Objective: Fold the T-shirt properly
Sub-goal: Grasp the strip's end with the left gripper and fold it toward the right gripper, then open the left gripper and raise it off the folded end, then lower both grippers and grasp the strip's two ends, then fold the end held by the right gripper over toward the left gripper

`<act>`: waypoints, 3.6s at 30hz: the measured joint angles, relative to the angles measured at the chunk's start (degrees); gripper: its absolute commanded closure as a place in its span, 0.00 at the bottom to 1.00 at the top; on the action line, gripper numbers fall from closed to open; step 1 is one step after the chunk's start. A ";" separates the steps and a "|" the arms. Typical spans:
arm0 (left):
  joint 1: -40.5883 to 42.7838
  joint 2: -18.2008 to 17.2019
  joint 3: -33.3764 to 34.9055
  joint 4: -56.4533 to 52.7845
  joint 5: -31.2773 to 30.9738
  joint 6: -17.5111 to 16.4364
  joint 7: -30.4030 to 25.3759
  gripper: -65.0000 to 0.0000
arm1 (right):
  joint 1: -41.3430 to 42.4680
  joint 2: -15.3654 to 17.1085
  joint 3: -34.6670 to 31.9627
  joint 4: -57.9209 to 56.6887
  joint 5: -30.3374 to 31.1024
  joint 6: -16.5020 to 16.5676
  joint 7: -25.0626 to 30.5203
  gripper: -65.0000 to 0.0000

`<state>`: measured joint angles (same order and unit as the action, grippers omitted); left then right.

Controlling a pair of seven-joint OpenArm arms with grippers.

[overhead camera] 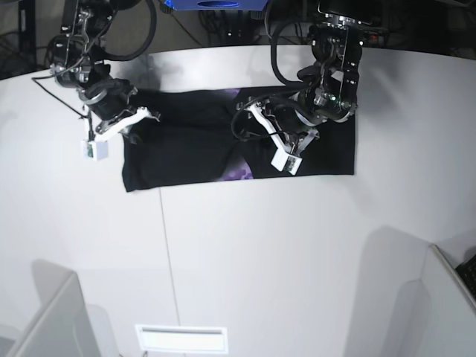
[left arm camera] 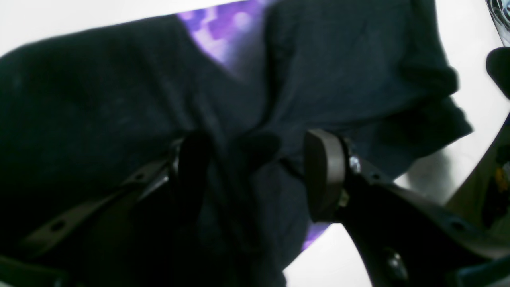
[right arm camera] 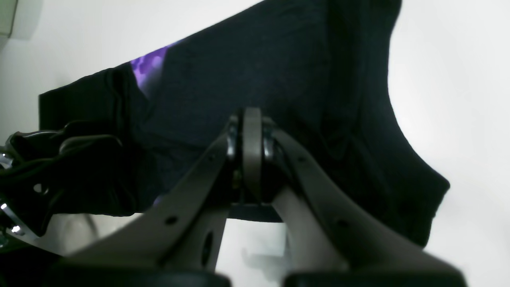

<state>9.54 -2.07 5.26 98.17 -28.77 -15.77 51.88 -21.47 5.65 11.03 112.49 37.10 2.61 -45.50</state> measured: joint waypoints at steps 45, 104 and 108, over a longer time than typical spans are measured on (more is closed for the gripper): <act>13.62 -6.34 -40.28 -0.59 4.00 -13.20 -7.41 1.00 | 15.58 4.24 5.60 -23.32 0.24 4.98 -13.18 0.19; 3.72 -6.69 -18.21 -6.27 6.03 -8.39 -8.57 1.00 | 16.04 -0.87 -21.22 -0.37 -0.04 -10.78 -17.62 1.00; 4.81 -6.71 -18.18 -4.81 6.12 -8.24 -7.96 1.00 | 15.98 -2.64 -22.84 0.46 -0.09 -10.78 -17.68 1.00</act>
<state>14.35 -8.78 -12.93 93.36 -22.65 -24.01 43.92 -5.50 3.01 -11.81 112.95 37.01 -8.16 -63.18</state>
